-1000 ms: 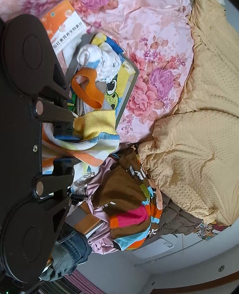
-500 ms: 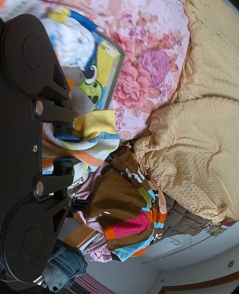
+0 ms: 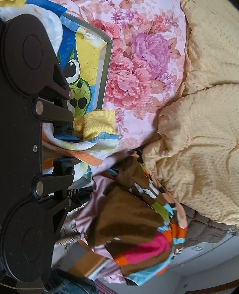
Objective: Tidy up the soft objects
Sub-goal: 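Lower the striped towel and black strap into the frog tray with both grippers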
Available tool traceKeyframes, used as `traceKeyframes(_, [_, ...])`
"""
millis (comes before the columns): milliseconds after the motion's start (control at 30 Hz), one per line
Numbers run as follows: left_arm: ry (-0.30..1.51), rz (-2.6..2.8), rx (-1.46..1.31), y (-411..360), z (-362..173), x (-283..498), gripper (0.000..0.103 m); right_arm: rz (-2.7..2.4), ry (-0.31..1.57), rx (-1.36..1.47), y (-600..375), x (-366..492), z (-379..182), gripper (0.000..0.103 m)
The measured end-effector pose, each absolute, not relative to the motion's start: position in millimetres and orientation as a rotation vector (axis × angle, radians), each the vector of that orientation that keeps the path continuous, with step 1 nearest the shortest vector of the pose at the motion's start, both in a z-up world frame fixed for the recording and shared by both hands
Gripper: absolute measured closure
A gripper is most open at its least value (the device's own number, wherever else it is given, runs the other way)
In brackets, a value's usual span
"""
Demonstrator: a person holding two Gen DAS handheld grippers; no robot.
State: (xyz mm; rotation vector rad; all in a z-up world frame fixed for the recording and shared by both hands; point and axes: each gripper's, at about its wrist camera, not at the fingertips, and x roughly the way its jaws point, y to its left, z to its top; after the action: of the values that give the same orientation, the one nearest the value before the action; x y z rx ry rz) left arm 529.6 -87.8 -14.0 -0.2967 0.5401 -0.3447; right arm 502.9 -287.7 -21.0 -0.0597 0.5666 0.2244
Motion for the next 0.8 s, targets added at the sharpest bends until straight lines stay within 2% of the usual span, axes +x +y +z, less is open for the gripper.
traceKeyframes(300, [0.586, -0.333, -0.269, -98, -34, 545, 0.081, 0.173, 0.614, -0.087, -284, 517, -34, 0.091])
traceKeyframes(467, [0.597, -0.327, -0.275, -98, -41, 547, 0.079, 0.162, 0.622, -0.082, -286, 519, -36, 0.085])
traceKeyframes(700, [0.605, -0.314, -0.265, -100, -41, 546, 0.072, 0.158, 0.624, -0.084, -286, 518, -38, 0.081])
traceKeyframes(800, [0.606, -0.307, -0.269, -99, -41, 545, 0.063, 0.154, 0.622, -0.074, -288, 518, -37, 0.073])
